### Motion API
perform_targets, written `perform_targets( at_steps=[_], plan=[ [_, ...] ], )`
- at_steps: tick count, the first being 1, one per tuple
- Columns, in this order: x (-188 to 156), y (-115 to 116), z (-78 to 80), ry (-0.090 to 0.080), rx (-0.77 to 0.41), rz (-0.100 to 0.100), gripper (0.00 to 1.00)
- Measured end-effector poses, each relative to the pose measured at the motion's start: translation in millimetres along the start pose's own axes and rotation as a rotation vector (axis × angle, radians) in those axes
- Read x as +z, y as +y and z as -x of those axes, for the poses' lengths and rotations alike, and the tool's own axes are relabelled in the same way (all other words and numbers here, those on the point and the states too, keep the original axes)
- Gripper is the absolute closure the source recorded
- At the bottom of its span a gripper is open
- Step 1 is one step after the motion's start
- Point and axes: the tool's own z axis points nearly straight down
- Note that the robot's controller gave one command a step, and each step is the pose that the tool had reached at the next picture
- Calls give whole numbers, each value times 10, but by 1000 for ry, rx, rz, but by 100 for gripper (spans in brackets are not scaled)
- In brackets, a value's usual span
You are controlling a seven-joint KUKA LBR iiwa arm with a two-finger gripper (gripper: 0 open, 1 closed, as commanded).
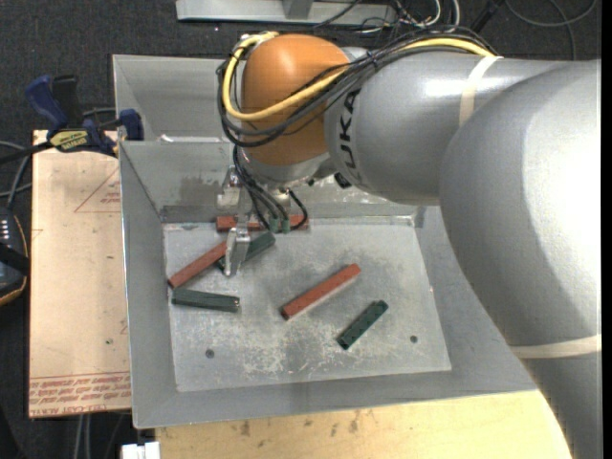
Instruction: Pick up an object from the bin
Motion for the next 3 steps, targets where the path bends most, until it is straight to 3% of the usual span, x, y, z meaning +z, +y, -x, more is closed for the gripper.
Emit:
perform_targets(
  at_steps=[1,2,3],
  plan=[
    [620,22,-48,5,-106,-2,0],
    [787,15,-21,3,-170,-1,0],
    [785,319,236,-5,-351,3,100]
  ],
)
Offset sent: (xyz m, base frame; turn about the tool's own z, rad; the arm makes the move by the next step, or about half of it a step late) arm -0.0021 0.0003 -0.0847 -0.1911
